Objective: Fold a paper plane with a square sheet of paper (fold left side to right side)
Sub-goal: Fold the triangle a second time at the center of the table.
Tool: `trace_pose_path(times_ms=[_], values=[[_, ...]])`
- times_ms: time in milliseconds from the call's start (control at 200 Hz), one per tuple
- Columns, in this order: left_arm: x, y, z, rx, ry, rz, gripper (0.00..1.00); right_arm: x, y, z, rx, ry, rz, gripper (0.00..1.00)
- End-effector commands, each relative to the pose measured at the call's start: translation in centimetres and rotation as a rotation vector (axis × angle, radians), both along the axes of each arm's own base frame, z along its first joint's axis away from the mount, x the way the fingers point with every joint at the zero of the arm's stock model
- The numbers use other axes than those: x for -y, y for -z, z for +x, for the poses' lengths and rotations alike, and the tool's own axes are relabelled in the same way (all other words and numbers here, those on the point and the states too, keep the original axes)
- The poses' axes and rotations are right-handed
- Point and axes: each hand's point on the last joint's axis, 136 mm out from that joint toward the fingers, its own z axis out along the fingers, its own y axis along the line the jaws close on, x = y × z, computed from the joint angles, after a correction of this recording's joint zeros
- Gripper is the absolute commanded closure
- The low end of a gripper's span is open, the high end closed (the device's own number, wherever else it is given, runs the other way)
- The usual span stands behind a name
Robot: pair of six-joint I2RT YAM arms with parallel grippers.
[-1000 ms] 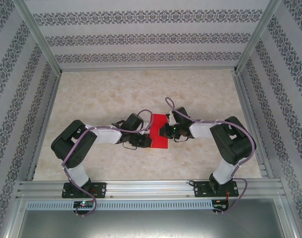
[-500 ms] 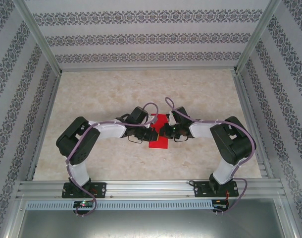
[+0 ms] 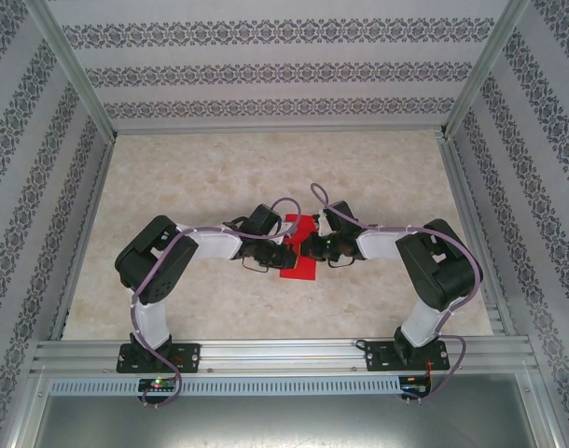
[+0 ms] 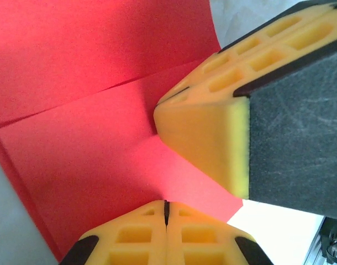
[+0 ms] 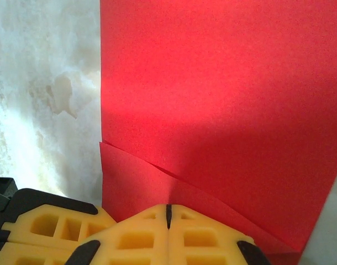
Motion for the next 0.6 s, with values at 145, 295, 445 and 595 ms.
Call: trace_pose_path(times_ms=[145,295,445,595], values=[[-3.5,2.0,-4.4,-0.085,0.018,0.118,0.93,1.3,1.1,-0.7,-0.039,-0.003,-0.080,1.00],[-4.8,2.1,-5.6,-0.097,0.004,0.139,0.93,1.2,1.3,-0.8,-0.042,-0.004,-0.079,1.00],[-6.0,2.1,-6.0,-0.101,-0.028,0.152,0.92,1.2,1.1,-0.7,-0.037,-0.005,-0.075,1.00],[-6.9,1.1,-5.6,-0.082,-0.058,0.126,0.92,0.8,0.4,-0.3,-0.013,-0.001,-0.046,1.00]])
